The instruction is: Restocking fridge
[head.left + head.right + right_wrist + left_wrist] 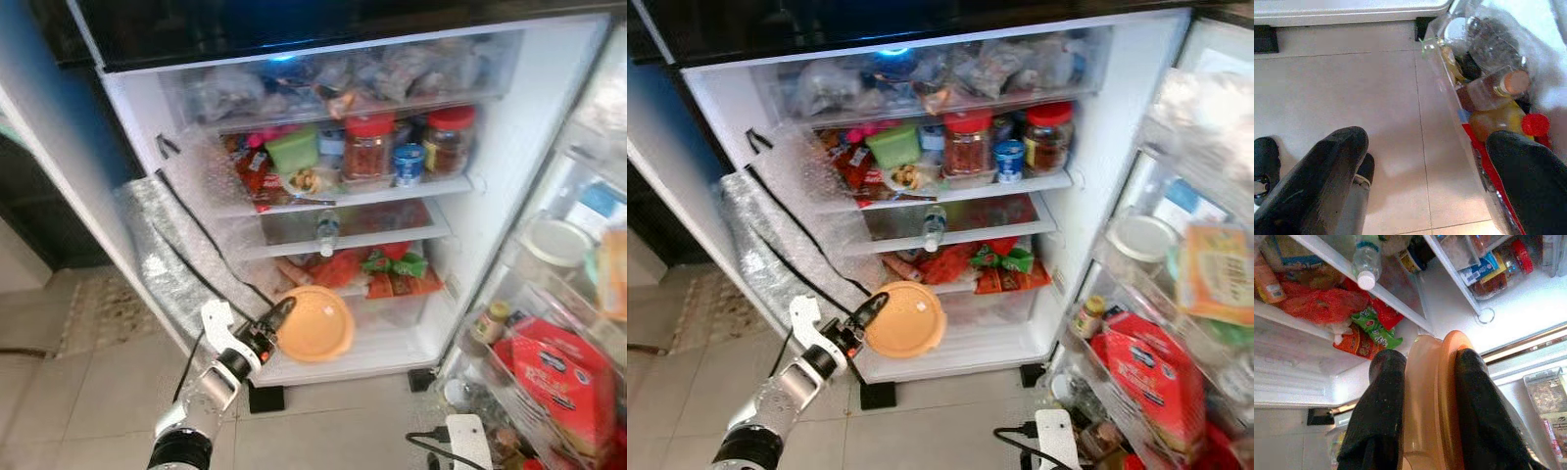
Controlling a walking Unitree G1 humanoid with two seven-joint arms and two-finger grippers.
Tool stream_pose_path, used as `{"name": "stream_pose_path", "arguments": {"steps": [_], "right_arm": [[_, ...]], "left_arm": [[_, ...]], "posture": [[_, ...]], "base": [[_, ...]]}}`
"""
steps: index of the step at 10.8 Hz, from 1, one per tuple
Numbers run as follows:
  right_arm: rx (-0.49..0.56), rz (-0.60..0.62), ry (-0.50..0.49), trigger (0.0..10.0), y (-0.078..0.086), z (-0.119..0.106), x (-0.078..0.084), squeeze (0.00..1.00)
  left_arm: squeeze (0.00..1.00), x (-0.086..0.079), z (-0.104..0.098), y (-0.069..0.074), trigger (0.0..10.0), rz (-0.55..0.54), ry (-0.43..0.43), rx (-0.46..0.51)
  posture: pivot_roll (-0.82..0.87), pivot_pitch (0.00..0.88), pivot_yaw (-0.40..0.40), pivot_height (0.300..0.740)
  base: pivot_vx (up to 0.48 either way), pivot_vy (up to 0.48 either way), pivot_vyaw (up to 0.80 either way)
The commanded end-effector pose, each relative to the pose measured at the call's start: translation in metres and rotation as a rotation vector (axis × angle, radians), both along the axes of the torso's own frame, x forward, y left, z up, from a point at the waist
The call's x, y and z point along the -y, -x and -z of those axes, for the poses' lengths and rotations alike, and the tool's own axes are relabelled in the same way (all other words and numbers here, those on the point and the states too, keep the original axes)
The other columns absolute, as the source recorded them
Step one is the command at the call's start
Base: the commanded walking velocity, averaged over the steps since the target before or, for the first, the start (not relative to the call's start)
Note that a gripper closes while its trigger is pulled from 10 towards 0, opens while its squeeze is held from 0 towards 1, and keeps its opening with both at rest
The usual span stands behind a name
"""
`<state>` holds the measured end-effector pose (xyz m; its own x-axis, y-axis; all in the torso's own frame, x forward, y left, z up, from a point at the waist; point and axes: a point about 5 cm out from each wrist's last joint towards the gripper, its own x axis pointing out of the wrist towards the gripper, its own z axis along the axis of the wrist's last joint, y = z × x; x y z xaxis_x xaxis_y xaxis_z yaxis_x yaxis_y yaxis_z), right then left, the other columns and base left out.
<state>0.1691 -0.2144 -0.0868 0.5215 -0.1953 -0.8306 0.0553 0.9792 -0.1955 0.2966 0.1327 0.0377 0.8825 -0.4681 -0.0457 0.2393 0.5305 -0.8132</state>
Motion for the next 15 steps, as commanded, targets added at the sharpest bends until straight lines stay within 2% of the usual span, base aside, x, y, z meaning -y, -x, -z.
{"name": "stream_pose_path", "arguments": {"steps": [1,3,5,6,8,10,12,14,15], "right_arm": [[0.006,0.01,-0.011,10.0,-0.004,-0.001,-0.002,0.0],[0.006,-0.01,-0.006,10.0,-0.008,-0.003,-0.002,0.0],[0.001,-0.023,0.001,10.0,-0.008,-0.003,-0.001,0.0],[0.0,-0.019,0.002,10.0,-0.006,-0.002,0.0,0.0],[-0.009,-0.04,0.009,10.0,-0.002,-0.001,0.001,0.0],[-0.014,-0.058,0.029,10.0,0.002,0.0,0.003,0.0],[-0.04,-0.065,0.077,10.0,0.01,0.003,0.006,0.0],[-0.044,-0.072,0.153,10.0,0.017,0.005,0.006,0.0],[-0.02,-0.058,0.151,10.0,0.018,0.005,0.006,0.0]], "left_arm": [[0.0,-0.005,-0.005,-0.006,10.0,-0.015,-0.017,0.018],[0.0,-0.007,-0.012,-0.011,10.0,-0.045,-0.018,0.028],[0.0,-0.007,-0.008,-0.007,10.0,-0.06,-0.002,0.02],[0.0,-0.006,-0.008,-0.005,10.0,-0.057,0.024,0.012],[0.0,-0.002,-0.007,-0.006,10.0,-0.036,0.004,0.017],[0.0,0.003,-0.01,-0.006,10.0,-0.032,0.025,0.024],[0.0,0.007,-0.01,-0.001,10.0,-0.02,0.019,0.039],[0.0,0.002,-0.01,0.006,10.0,-0.04,0.028,0.044],[0.0,0.007,-0.009,0.007,10.0,-0.005,0.02,0.035]], "posture": [[-0.11,0.0,0.091,0.74],[-0.09,0.0,0.069,0.74],[-0.09,0.0,0.055,0.74],[-0.09,0.0,0.058,0.74],[-0.1,0.0,0.053,0.74],[-0.11,0.0,0.055,0.74],[-0.08,0.0,0.015,0.74],[-0.09,0.0,0.034,0.74],[-0.12,0.0,0.058,0.74]], "base": [[0.0,0.0,0.0],[0.0,0.0,0.0],[0.0,0.0,0.0],[0.0,0.0,0.0],[0.0,0.0,0.0],[0.0,0.0,0.0],[0.0,0.0,0.0],[0.0,0.0,0.0],[0.0,0.0,0.0]]}}
